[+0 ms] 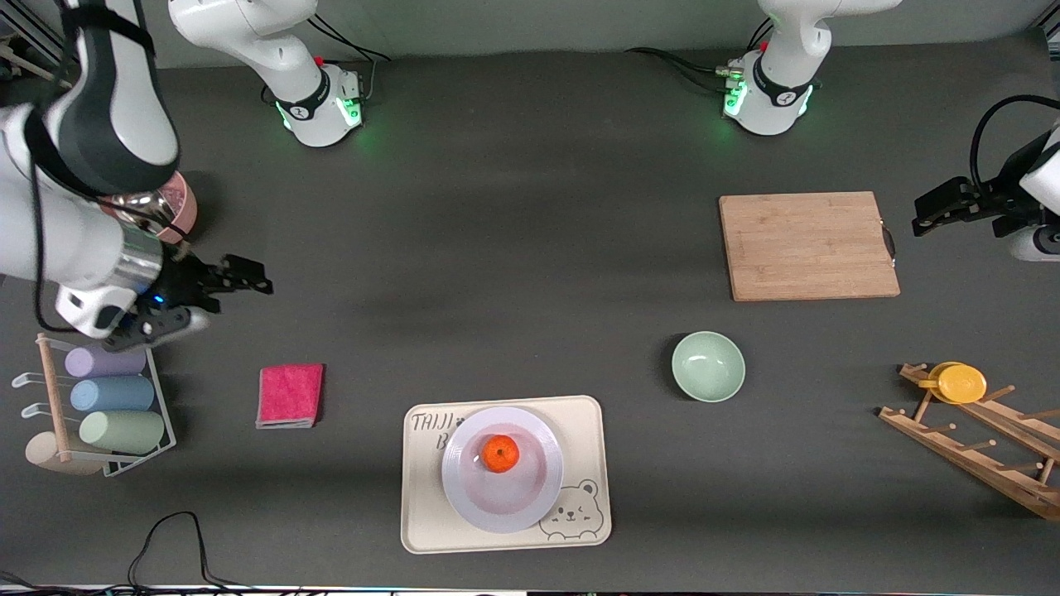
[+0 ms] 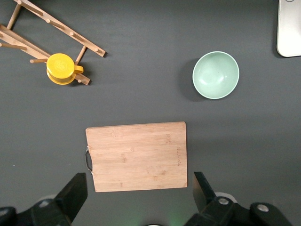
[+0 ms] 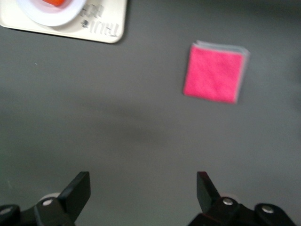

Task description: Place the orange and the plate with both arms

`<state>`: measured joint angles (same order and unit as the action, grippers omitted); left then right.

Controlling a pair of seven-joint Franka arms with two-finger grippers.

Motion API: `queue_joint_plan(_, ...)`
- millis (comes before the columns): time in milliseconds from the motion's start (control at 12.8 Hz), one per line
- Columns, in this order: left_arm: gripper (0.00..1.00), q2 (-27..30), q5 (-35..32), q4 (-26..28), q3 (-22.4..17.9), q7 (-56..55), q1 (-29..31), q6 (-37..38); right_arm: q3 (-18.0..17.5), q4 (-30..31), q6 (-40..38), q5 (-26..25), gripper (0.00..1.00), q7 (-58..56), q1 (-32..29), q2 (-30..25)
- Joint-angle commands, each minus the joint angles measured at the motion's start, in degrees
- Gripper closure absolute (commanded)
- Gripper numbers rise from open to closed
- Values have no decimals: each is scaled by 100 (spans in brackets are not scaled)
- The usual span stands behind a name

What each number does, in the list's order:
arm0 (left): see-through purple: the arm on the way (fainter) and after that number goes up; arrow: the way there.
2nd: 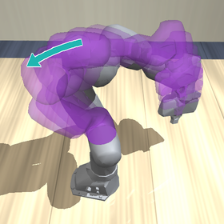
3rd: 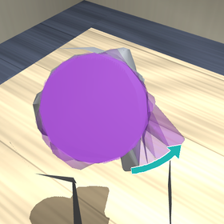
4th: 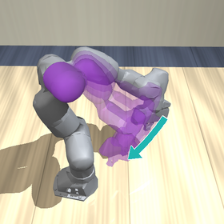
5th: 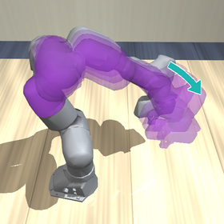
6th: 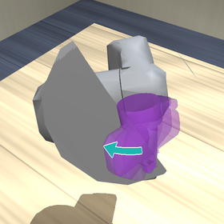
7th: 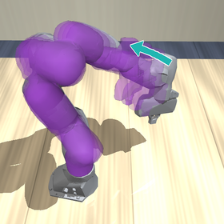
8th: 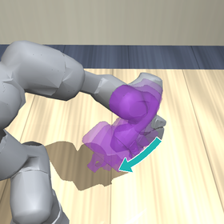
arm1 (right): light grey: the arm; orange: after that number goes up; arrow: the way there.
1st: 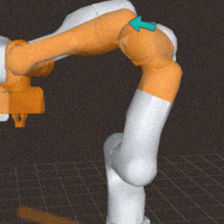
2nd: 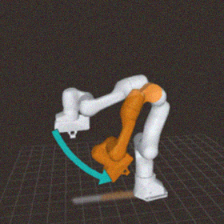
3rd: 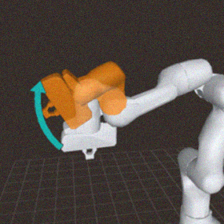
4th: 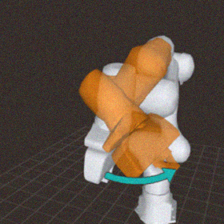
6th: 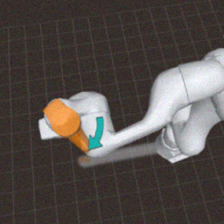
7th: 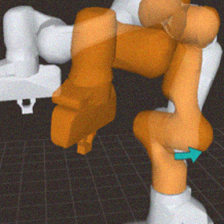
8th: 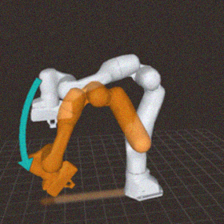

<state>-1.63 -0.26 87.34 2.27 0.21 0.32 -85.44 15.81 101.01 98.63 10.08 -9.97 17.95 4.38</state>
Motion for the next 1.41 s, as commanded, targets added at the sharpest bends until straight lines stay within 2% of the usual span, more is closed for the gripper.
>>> queue_joint_plan(0, 0, 84, 44, 126, -34, 76, -58, -96, 202, 226, -387, -523, 0, 364, 95, -595)
queue_joint_plan(157, 0, 76, 44, 143, -34, 76, -58, -104, 220, 191, -616, -534, 0, 364, 77, -702)
queue_joint_plan(314, 0, 75, 44, 134, -34, 67, -49, -87, 238, -54, -941, -568, 0, 643, 25, -536)
queue_joint_plan(549, 0, 67, 44, 126, -34, -29, -58, -61, 334, -187, -1083, -578, 0, 830, 24, -728)
queue_joint_plan(706, 0, 58, 53, 117, -34, -30, -49, -35, 299, -135, -1066, -595, 0, 839, 77, -860)
queue_joint_plan(863, 0, 67, 53, 117, -34, -30, -49, -25, 230, 172, -952, -656, 0, 848, 147, -1105)
queue_joint_plan(941, 0, 67, 53, 117, -34, -30, -58, -17, 107, 347, -873, -787, 0, 839, 69, -1219)
queue_joint_plan(1020, 0, 67, 53, 117, -34, -30, -58, -17, -381, 479, -750, -815, 0, 839, -523, -1238)
queue_joint_plan(1098, 0, 67, 53, 117, -34, -12, -58, 1, -1335, 507, -714, -789, 0, 830, -1330, -1229)
queue_joint_plan(1176, 0, 67, 44, 117, -34, -12, -58, 10, -1544, 490, -697, -762, 0, 830, -1538, -1186)
queue_joint_plan(1333, 0, 75, 53, 108, -34, -12, -58, 18, -1468, 489, -661, -701, 0, 830, -1531, -1247)
